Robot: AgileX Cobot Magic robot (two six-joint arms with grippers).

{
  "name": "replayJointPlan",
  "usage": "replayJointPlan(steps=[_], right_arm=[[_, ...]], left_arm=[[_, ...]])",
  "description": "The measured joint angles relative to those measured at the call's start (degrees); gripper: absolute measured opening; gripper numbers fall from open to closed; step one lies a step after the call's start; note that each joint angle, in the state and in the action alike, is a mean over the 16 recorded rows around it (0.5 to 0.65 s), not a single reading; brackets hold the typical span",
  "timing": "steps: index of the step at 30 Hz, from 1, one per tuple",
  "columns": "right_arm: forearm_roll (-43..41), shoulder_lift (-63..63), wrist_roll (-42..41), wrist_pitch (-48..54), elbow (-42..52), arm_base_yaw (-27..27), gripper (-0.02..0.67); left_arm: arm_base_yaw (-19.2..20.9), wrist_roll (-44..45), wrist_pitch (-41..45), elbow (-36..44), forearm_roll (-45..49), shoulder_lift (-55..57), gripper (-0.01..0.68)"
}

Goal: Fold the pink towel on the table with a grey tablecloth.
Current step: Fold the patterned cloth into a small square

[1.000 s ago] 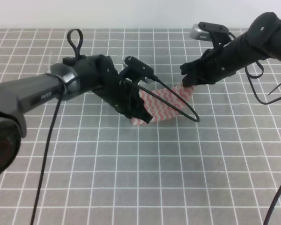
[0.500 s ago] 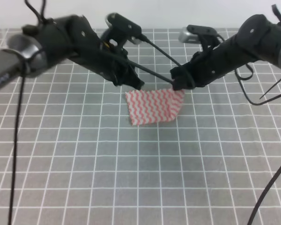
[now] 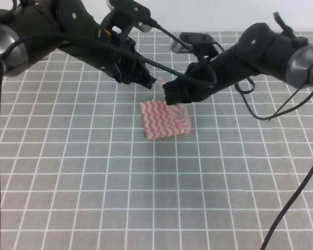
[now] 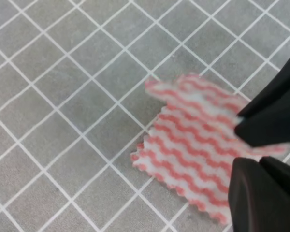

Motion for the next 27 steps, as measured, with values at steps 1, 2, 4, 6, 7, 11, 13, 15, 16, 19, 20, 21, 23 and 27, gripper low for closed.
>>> replayJointPlan(steps=[1,2,4,6,7,11,13,15,16,19,20,21,23,27], right_arm=[[0.08,0.20,0.01,-0.22,0.00,0.31,-0.016],[0.15,0.43,0.02,-0.41,0.00,0.60,-0.016],[0.32,0.92,0.05,-0.68,0.00,1.14,-0.016],[0.56,1.48,0.07,-0.86,0.00,1.57,-0.016],[0.77,1.74,0.08,-0.85,0.00,1.76,-0.016],[1.90,2.88,0.10,-0.64,0.00,2.14,-0.015],[2.50,3.42,0.09,-0.48,-0.01,2.19,-0.015],[3.08,3.83,0.07,-0.30,-0.01,2.20,-0.011],[3.35,3.99,0.07,-0.24,-0.01,2.20,-0.009],[4.51,4.28,0.00,0.00,-0.01,2.20,0.017],[4.93,4.34,-0.02,0.09,-0.01,2.20,0.030],[5.29,4.42,-0.05,0.12,-0.01,2.20,0.039],[6.35,4.50,-0.33,0.36,-0.01,2.20,0.066],[9.73,4.58,-2.51,1.33,-0.01,2.20,0.127]], left_arm=[[0.00,0.00,0.16,0.00,0.00,-0.09,0.000],[0.00,0.00,0.31,0.00,0.00,-0.14,0.000],[0.00,0.00,0.61,0.00,0.00,-0.19,0.000],[0.00,0.00,0.89,0.00,0.00,-0.25,0.000],[0.00,0.00,1.03,0.00,0.02,-0.21,0.000],[0.00,0.13,1.48,0.00,0.01,-0.25,0.000],[0.00,0.21,1.62,0.00,0.01,-0.25,0.000],[0.00,0.26,1.77,0.00,0.06,-0.17,0.000],[0.00,0.29,1.82,0.00,0.09,-0.13,0.000],[0.00,0.43,1.86,0.00,0.11,-0.09,0.000],[0.00,0.48,1.85,0.00,0.11,-0.09,0.000],[0.00,0.53,1.85,0.01,0.13,-0.06,0.000],[0.00,0.60,1.87,0.01,0.12,-0.09,0.000],[0.00,0.65,1.85,0.01,0.12,-0.09,0.000]])
